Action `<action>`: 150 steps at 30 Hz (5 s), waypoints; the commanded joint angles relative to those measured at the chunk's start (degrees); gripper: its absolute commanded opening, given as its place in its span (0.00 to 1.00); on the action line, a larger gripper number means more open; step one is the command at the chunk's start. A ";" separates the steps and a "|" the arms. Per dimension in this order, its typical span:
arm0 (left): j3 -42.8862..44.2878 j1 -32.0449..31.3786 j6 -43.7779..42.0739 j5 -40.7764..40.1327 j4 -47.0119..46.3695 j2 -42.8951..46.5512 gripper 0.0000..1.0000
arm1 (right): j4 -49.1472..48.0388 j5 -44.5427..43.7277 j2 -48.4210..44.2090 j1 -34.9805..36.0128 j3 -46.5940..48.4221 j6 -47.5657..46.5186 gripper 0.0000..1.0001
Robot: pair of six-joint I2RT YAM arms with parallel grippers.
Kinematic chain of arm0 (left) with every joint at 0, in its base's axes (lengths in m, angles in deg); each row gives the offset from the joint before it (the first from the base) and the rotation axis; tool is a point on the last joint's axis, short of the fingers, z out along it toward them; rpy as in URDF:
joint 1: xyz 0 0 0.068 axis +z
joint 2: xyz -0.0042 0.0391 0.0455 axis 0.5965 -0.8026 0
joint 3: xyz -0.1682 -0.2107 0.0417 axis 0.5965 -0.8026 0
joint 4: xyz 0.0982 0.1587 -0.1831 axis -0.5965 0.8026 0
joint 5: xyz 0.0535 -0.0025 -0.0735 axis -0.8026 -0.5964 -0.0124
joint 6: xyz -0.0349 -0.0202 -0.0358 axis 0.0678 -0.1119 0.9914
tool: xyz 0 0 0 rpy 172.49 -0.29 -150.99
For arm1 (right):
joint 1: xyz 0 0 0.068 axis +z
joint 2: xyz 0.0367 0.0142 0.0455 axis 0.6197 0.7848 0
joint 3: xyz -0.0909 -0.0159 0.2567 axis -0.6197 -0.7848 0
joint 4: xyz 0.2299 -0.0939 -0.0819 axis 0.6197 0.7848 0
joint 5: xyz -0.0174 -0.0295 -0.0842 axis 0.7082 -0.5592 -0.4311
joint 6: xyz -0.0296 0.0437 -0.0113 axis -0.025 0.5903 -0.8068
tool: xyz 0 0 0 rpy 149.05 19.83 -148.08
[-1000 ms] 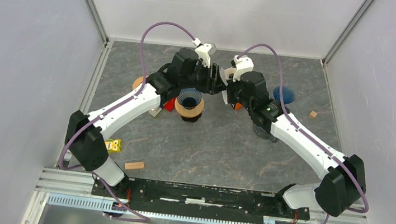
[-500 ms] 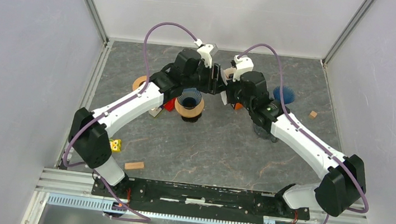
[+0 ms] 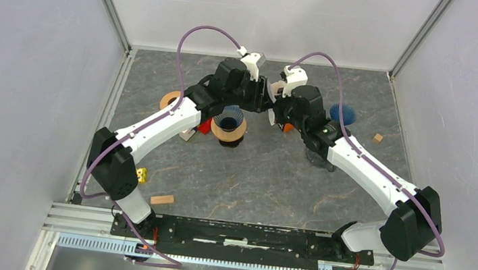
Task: Place the coffee filter in the dripper
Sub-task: Place the coffee filter in the coffee dripper.
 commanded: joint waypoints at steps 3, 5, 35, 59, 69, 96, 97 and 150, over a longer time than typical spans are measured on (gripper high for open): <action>2.57 0.07 -3.39 -2.22 -1.42 -0.81 0.44 | -2.62 1.30 -1.56 0.28 -0.13 0.92 0.00; 2.48 0.07 -3.36 -1.93 -1.50 -1.00 0.41 | -2.79 1.39 -1.80 0.28 -0.30 0.90 0.00; -0.63 0.19 -8.85 -0.52 -3.40 3.92 0.02 | -2.36 -7.00 -3.58 0.29 -1.20 -4.81 0.00; 1.91 -0.02 -7.42 -1.08 -3.33 0.63 0.45 | -1.82 -5.00 -2.26 1.34 0.31 -4.00 0.00; -2.66 -0.02 -3.32 4.41 -6.67 3.69 0.55 | -2.09 -5.91 -1.66 1.35 0.16 -4.24 0.00; 1.74 0.03 -2.31 5.38 -5.61 2.86 0.57 | -2.88 -4.83 -1.72 1.35 -1.40 -4.64 0.00; 1.86 0.07 -2.39 5.34 -5.55 2.87 0.57 | -2.93 -4.78 -1.71 1.39 -1.52 -4.74 0.00; 2.29 -0.58 -8.46 -5.26 -0.78 0.07 0.47 | -1.59 -5.31 -2.69 1.34 0.12 -3.52 0.00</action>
